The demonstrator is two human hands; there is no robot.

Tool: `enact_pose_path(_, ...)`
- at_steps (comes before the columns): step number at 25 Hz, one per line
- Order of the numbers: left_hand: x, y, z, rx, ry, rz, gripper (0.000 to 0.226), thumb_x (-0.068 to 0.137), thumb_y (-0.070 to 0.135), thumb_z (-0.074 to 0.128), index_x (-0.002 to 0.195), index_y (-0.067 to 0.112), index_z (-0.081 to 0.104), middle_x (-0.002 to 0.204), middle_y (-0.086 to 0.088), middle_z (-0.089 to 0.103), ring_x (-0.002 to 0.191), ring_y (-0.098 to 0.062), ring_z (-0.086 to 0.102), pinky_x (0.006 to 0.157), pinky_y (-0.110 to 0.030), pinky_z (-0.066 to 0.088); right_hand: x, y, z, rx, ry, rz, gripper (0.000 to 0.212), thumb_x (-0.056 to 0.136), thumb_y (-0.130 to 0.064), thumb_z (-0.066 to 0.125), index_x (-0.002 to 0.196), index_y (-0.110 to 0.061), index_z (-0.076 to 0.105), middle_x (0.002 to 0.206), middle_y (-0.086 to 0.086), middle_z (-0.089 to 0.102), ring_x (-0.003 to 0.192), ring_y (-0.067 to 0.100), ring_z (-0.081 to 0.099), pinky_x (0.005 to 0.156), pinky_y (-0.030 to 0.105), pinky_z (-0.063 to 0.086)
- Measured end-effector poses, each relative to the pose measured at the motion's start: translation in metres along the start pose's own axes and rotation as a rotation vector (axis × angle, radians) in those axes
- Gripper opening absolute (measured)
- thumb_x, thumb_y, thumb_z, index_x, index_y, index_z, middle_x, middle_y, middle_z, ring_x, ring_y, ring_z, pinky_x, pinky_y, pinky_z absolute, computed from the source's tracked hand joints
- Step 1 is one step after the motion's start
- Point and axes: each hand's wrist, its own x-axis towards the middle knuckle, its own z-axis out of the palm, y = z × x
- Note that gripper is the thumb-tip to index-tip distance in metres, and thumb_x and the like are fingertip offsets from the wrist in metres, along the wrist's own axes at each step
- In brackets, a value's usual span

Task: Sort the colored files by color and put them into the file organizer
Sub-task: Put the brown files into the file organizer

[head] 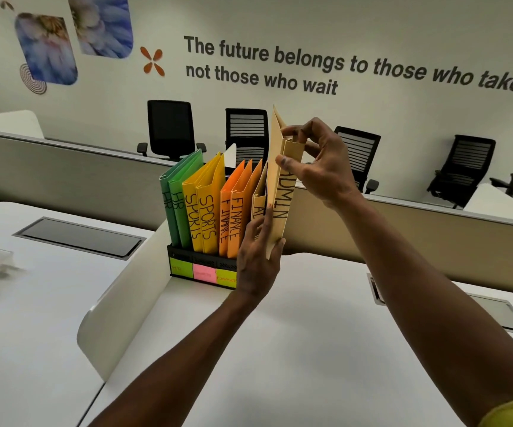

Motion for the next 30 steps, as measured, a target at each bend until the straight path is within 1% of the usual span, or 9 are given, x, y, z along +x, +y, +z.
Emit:
enact_pose_path(4, 0.013, -0.022, 0.012, 0.093, -0.11, 0.021, 0.094, 0.091, 0.006, 0.062, 0.156, 0.029, -0.001, 0.144, -0.005, 0.042, 0.119, -0.017, 0.052, 0.089, -0.027, 0.054, 0.006, 0.014, 0.015, -0.101, 0.042, -0.054, 0.035, 0.079, -0.017, 0.08, 0.101, -0.01, 0.054, 0.12, 0.0, 0.068, 0.107, 0.013, 0.066, 0.081, 0.014, 0.053)
enact_pose_path(6, 0.015, -0.033, 0.014, 0.147, -0.156, 0.006, 0.09, 0.092, 0.002, 0.056, 0.157, 0.028, -0.001, 0.149, -0.005, 0.04, 0.104, -0.014, 0.057, 0.078, -0.025, 0.059, 0.002, 0.026, 0.024, -0.123, 0.071, -0.052, 0.034, 0.079, -0.015, 0.08, 0.099, -0.014, 0.053, 0.118, 0.002, 0.069, 0.102, 0.013, 0.067, 0.075, 0.011, 0.052)
enact_pose_path(10, 0.018, -0.053, 0.016, 0.171, -0.22, -0.029, 0.086, 0.092, 0.001, 0.049, 0.157, 0.03, 0.0, 0.154, -0.003, 0.039, 0.071, -0.008, 0.05, 0.057, -0.015, 0.046, -0.006, 0.053, 0.041, -0.136, 0.136, -0.034, 0.035, 0.079, -0.016, 0.081, 0.106, -0.014, 0.058, 0.107, 0.009, 0.07, 0.095, 0.019, 0.069, 0.08, 0.014, 0.054)
enact_pose_path(13, 0.016, -0.064, 0.017, 0.143, -0.275, -0.06, 0.085, 0.092, -0.001, 0.049, 0.156, 0.029, 0.001, 0.149, -0.007, 0.045, 0.077, -0.012, 0.057, 0.065, -0.028, 0.057, -0.011, 0.072, 0.052, -0.167, 0.129, -0.007, 0.043, 0.079, -0.019, 0.082, 0.115, -0.011, 0.061, 0.1, 0.007, 0.069, 0.09, 0.016, 0.068, 0.079, 0.01, 0.052)
enact_pose_path(16, 0.005, -0.074, 0.02, 0.143, -0.343, -0.133, 0.086, 0.09, 0.001, 0.055, 0.157, 0.023, 0.005, 0.135, -0.012, 0.056, 0.098, -0.022, 0.062, 0.082, -0.039, 0.058, -0.024, 0.093, 0.063, -0.186, 0.079, 0.04, 0.045, 0.08, -0.021, 0.081, 0.12, -0.013, 0.061, 0.093, 0.003, 0.065, 0.085, 0.014, 0.067, 0.075, 0.015, 0.056)
enact_pose_path(22, -0.012, -0.079, 0.02, 0.094, -0.438, -0.193, 0.088, 0.091, 0.005, 0.058, 0.157, 0.028, 0.005, 0.137, -0.01, 0.055, 0.116, -0.022, 0.059, 0.094, -0.041, 0.055, -0.052, 0.131, 0.077, -0.248, 0.011, 0.127, 0.049, 0.081, -0.021, 0.08, 0.125, -0.013, 0.061, 0.09, 0.0, 0.061, 0.082, 0.007, 0.062, 0.068, 0.001, 0.047)
enact_pose_path(25, -0.013, -0.08, 0.021, 0.089, -0.45, -0.19, 0.087, 0.091, 0.007, 0.058, 0.157, 0.028, 0.004, 0.134, -0.01, 0.058, 0.112, -0.021, 0.061, 0.09, -0.041, 0.057, -0.053, 0.136, 0.076, -0.253, -0.015, 0.134, 0.048, 0.083, -0.022, 0.079, 0.126, -0.014, 0.06, 0.089, 0.0, 0.06, 0.083, 0.006, 0.061, 0.071, 0.006, 0.052)
enact_pose_path(27, -0.014, -0.081, 0.021, 0.087, -0.443, -0.195, 0.086, 0.091, 0.007, 0.058, 0.157, 0.027, 0.007, 0.135, -0.01, 0.057, 0.115, -0.021, 0.06, 0.091, -0.041, 0.057, -0.052, 0.135, 0.074, -0.256, -0.065, 0.148, 0.053, 0.085, -0.019, 0.077, 0.133, -0.014, 0.056, 0.098, 0.001, 0.063, 0.092, 0.008, 0.062, 0.08, 0.017, 0.058)
enact_pose_path(30, -0.015, -0.083, 0.019, 0.074, -0.416, -0.198, 0.084, 0.09, 0.005, 0.058, 0.157, 0.027, 0.011, 0.139, -0.008, 0.054, 0.119, -0.022, 0.059, 0.091, -0.039, 0.057, -0.054, 0.137, 0.074, -0.321, -0.107, 0.16, 0.062, 0.087, -0.012, 0.072, 0.143, -0.015, 0.046, 0.138, 0.005, 0.055, 0.121, 0.016, 0.056, 0.096, 0.029, 0.052)
